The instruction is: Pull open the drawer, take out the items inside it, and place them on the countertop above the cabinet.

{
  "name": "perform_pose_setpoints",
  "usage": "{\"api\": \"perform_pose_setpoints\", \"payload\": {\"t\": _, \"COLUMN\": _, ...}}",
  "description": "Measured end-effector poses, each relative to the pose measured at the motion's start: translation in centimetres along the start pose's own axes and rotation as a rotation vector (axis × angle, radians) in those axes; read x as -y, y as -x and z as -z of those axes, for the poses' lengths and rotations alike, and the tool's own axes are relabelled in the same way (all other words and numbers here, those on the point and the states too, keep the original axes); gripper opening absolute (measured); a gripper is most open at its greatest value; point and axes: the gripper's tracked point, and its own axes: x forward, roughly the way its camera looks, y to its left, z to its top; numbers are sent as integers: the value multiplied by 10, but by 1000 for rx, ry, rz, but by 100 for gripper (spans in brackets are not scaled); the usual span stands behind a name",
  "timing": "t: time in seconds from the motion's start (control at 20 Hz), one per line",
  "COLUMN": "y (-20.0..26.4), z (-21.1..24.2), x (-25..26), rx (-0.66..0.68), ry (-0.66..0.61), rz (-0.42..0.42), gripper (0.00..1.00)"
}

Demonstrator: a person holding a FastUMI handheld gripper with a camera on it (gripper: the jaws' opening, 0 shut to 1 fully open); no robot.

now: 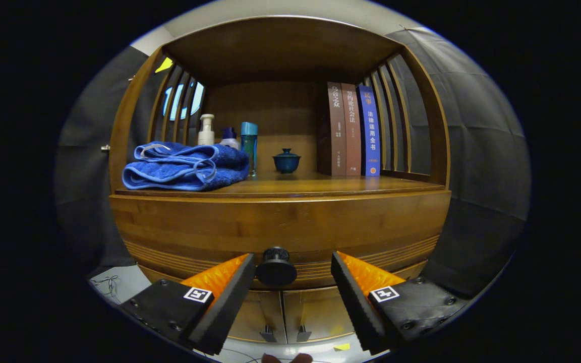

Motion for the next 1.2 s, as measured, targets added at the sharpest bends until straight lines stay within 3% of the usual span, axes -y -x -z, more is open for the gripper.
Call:
{"api": "perform_pose_setpoints", "payload": {"t": 0.1, "y": -4, "z": 4, "x": -5, "rx": -9, "ry": -40, "rz": -21, "gripper": 98}}
{"api": "perform_pose_setpoints", "payload": {"t": 0.25, "y": -14, "z": 7, "x": -19, "rx": -15, "ry": -46, "rz": -70, "gripper": 79}}
{"api": "perform_pose_setpoints", "payload": {"t": 0.4, "y": -18, "z": 9, "x": -21, "rx": -21, "ry": -23, "rz": -74, "gripper": 52}}
{"api": "perform_pose_setpoints", "payload": {"t": 0.65, "y": -14, "z": 7, "x": -21, "rx": -7, "ry": -52, "rz": -85, "gripper": 42}}
{"api": "perform_pose_setpoints", "payload": {"t": 0.7, "y": -13, "z": 7, "x": -21, "rx": -7, "ry": -50, "rz": -88, "gripper": 35}}
{"api": "perform_pose_setpoints", "payload": {"t": 1.2, "y": 27, "z": 9, "x": -16, "rx": -23, "ry": -20, "rz": -89, "gripper": 35}}
